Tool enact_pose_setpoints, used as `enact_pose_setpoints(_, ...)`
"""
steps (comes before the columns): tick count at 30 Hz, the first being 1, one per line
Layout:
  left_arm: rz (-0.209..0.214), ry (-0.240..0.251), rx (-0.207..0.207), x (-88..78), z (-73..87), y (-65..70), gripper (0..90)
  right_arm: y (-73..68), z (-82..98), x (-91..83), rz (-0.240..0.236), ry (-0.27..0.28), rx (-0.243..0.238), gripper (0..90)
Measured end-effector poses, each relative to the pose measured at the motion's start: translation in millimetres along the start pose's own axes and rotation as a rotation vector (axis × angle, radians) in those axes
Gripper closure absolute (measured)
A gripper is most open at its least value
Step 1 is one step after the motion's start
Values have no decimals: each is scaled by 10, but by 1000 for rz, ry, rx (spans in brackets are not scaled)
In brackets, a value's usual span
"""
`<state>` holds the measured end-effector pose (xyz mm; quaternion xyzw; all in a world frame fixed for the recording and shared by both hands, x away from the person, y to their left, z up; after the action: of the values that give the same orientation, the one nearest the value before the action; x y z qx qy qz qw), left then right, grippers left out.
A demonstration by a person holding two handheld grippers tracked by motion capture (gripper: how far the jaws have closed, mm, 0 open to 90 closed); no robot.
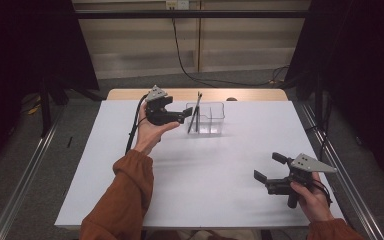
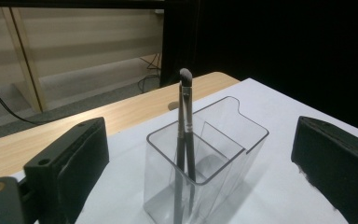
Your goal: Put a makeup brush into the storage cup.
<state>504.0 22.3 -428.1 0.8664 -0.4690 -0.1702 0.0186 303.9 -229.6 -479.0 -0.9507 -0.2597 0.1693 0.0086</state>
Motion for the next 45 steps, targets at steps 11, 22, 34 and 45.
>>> enact_pose_setpoints(11,-41,-36,59,-231,76,-62,26,9,-17,-13,12,8,3,12)
enact_pose_setpoints(22,-54,-23,63,-488,88,-17,26,13,-15,-16,15,10,-10,10)
enact_pose_setpoints(34,-70,7,82,-799,132,137,26,55,-28,-21,46,24,-30,1)
enact_pose_setpoints(45,-88,39,93,-1158,194,181,18,66,-27,-28,51,26,-25,0)
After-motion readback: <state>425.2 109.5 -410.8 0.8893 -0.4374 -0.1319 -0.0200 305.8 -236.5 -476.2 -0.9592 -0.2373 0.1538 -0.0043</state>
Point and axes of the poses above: each handheld gripper's, and its own axes: x roughly forward along the jaws, z roughly out of its underside, y roughly to its right, the point moved 10 cm from there along x, roughly forward along the jaws, and after that the axes turned 6 degrees about z, right-handed, at the moved point
